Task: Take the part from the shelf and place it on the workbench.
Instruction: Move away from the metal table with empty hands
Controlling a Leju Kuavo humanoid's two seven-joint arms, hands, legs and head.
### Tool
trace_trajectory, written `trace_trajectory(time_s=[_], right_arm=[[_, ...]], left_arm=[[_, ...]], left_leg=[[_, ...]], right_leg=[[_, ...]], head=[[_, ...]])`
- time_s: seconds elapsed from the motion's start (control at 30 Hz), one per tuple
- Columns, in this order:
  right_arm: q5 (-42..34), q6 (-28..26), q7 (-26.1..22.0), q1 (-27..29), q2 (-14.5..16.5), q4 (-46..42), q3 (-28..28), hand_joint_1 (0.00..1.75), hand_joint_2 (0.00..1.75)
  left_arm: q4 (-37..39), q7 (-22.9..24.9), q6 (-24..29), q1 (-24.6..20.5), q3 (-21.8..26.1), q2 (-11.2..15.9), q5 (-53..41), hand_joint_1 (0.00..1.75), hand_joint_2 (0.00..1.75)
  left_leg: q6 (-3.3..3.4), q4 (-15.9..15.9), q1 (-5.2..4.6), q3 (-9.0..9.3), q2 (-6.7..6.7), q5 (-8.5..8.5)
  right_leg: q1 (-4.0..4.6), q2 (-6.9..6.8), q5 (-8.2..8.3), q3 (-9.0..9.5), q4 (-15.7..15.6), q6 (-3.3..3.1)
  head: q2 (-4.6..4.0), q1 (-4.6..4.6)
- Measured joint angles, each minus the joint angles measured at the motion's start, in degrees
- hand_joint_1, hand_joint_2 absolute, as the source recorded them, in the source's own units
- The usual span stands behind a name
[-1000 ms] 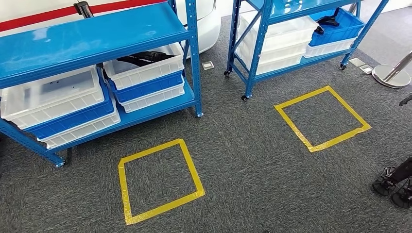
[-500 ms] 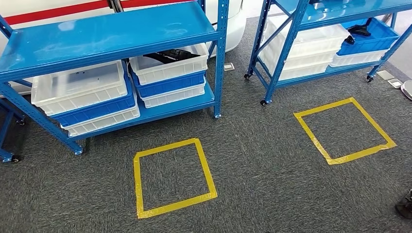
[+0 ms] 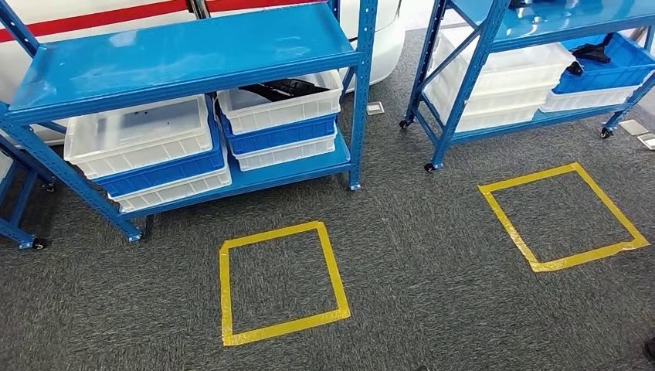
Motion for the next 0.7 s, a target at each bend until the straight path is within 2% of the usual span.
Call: trace_trajectory(time_s=[0.1, 0.13, 0.17, 0.2, 0.27, 0.3, 0.33, 0.37, 0.43, 0.5, 0.57, 0.63, 0.7], right_arm=[[0.0, 0.0, -0.2, -0.1, 0.3, 0.0, -0.1, 0.00, 0.00], [0.0, 0.0, -0.2, -0.1, 0.4, 0.0, -0.1, 0.00, 0.00], [0.0, 0.0, -0.2, -0.2, 0.4, 0.0, -0.2, 0.00, 0.00], [0.0, 0.0, -0.2, -0.2, 0.4, 0.0, -0.2, 0.00, 0.00], [-0.1, 0.0, -0.3, -0.1, 0.3, 0.1, -0.4, 0.00, 0.00], [-0.1, 0.0, -0.3, 0.0, 0.3, 0.1, -0.5, 0.00, 0.00], [-0.2, 0.0, -0.3, 0.1, 0.2, 0.2, -0.6, 0.00, 0.00], [-0.3, 0.0, -0.3, 0.1, 0.2, 0.2, -0.6, 0.00, 0.00], [-0.4, 0.0, -0.5, 0.2, 0.1, 0.2, -0.8, 0.00, 0.00], [-0.6, 0.0, -0.6, 0.2, 0.1, 0.2, -1.1, 0.00, 0.00], [-0.8, 0.0, -0.7, 0.1, 0.1, 0.2, -1.4, 0.00, 0.00], [-0.9, 0.0, -0.7, 0.2, 0.2, 0.2, -1.5, 0.00, 0.00], [-0.8, 0.0, -0.8, 0.2, 0.3, 0.2, -1.6, 0.00, 0.00]], left_arm=[[0.0, 0.0, 0.0, 0.0, 0.0, 0.1, 0.0, 0.00, 0.00], [0.0, 0.0, 0.0, 0.0, 0.0, 0.1, 0.0, 0.00, 0.00], [0.0, 0.0, 0.0, 0.0, 0.0, 0.1, 0.0, 0.00, 0.00], [0.0, 0.0, 0.0, 0.0, 0.0, 0.1, 0.0, 0.00, 0.00], [0.0, 0.0, 0.0, -0.1, 0.0, 0.1, 0.0, 0.00, 0.00], [0.0, -0.1, 0.0, -0.1, 0.0, 0.1, 0.0, 0.00, 0.00], [0.0, -0.1, 0.0, 0.0, 0.0, 0.1, -0.1, 0.00, 0.00], [0.0, -0.1, 0.0, 0.0, 0.0, 0.1, -0.1, 0.00, 0.00], [0.0, -0.1, -0.1, 0.0, 0.0, 0.1, -0.4, 0.00, 0.00], [0.0, 0.0, -0.2, 0.0, 0.0, 0.1, -0.6, 0.00, 0.00], [0.0, 0.0, -0.2, 0.0, 0.0, 0.2, -0.7, 0.00, 0.00], [0.0, 0.0, -0.2, 0.0, 0.0, 0.3, -0.8, 0.00, 0.00], [0.0, 0.0, -0.1, 0.0, 0.0, 0.4, -0.8, 0.00, 0.00]], left_leg=[[1.13, -1.5, -0.52, 0.58, -0.08, 0.09], [1.56, -2.1, -0.51, 0.94, -0.19, 0.37], [2.02, -2.7, -0.44, 1.30, -0.30, 0.70], [2.36, -3.2, -0.37, 1.65, -0.43, 1.01], [2.68, -3.4, -0.58, 1.73, -0.70, 1.11], [2.72, -3.4, -0.72, 1.72, -0.89, 1.07], [2.73, -3.3, -0.84, 1.74, -1.08, 1.01], [2.69, -3.3, -0.93, 1.79, -1.30, 0.94], [2.37, -2.9, -1.05, 1.89, -1.70, 0.64], [1.77, -2.2, -1.39, 1.82, -1.98, -0.01], [1.30, -1.9, -1.59, 1.75, -2.05, -0.57], [0.95, -1.3, -1.30, 1.65, -1.91, -1.04], [0.25, 1.9, -0.91, 0.38, -1.57, -3.21]], right_leg=[[0.21, -0.31, -0.12, -0.03, -0.2, 1.03], [0.28, -0.34, -0.38, -0.17, 0.1, 1.28], [0.40, -0.24, -1.09, -0.77, 1.4, 1.26], [0.47, -0.06, -2.33, -2.06, 4.0, 1.04], [0.32, 0.35, -5.55, -6.17, 12.0, 0.45], [0.25, 0.43, -6.58, -8.12, 15.4, 0.47], [0.21, 0.47, -6.70, -9.19, 17.0, 0.73], [0.20, 0.48, -5.78, -9.02, 16.0, 1.15], [0.17, 0.50, -2.15, -5.47, 8.0, 1.92], [0.27, 0.60, 0.34, -2.31, 1.5, 1.75], [0.43, 0.70, 0.70, -1.68, 0.4, 0.97], [0.03, 0.73, 0.81, -1.47, 0.3, 0.30], [-0.34, 0.72, 0.89, -1.25, 0.2, -0.26]], head=[[0.00, -0.03], [0.00, 0.06], [0.00, 0.15], [0.00, 0.33], [0.00, 0.60], [0.00, 0.67], [0.00, 0.66], [0.00, 0.67], [0.00, 0.69], [0.00, 0.75], [0.00, 0.74], [0.00, 0.68], [0.00, 0.49]])
